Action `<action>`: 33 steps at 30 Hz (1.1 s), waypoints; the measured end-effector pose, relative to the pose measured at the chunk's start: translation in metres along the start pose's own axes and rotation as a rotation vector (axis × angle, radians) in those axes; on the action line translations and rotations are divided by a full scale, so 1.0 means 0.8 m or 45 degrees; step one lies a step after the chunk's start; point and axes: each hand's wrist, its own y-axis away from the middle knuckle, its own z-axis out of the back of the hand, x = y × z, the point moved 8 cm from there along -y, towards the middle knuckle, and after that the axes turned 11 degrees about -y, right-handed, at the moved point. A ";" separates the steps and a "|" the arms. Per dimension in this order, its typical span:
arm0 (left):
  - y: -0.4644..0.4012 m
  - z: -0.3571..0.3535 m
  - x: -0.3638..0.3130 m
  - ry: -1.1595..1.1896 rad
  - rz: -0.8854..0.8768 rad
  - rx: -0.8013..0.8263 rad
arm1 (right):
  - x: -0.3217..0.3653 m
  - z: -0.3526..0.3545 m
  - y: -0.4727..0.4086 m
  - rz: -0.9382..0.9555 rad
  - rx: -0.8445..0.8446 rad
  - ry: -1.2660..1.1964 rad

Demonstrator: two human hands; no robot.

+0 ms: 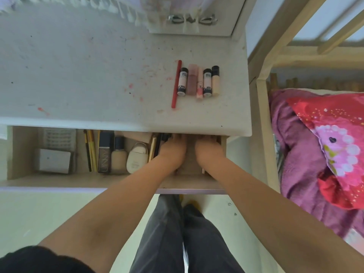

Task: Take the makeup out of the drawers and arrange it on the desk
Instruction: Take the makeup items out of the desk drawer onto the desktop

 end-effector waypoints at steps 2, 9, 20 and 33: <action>0.003 0.003 0.004 0.040 0.017 -0.042 | 0.001 -0.001 0.000 0.030 0.000 0.026; 0.064 0.025 0.006 0.451 -0.182 -0.133 | 0.003 0.019 0.034 0.316 -0.126 -0.333; 0.043 0.236 0.102 1.105 -0.072 -0.669 | -0.070 0.230 0.036 0.465 -0.595 -1.234; -0.096 0.232 0.122 0.972 0.133 -0.424 | -0.074 0.260 -0.099 0.209 -0.670 -0.870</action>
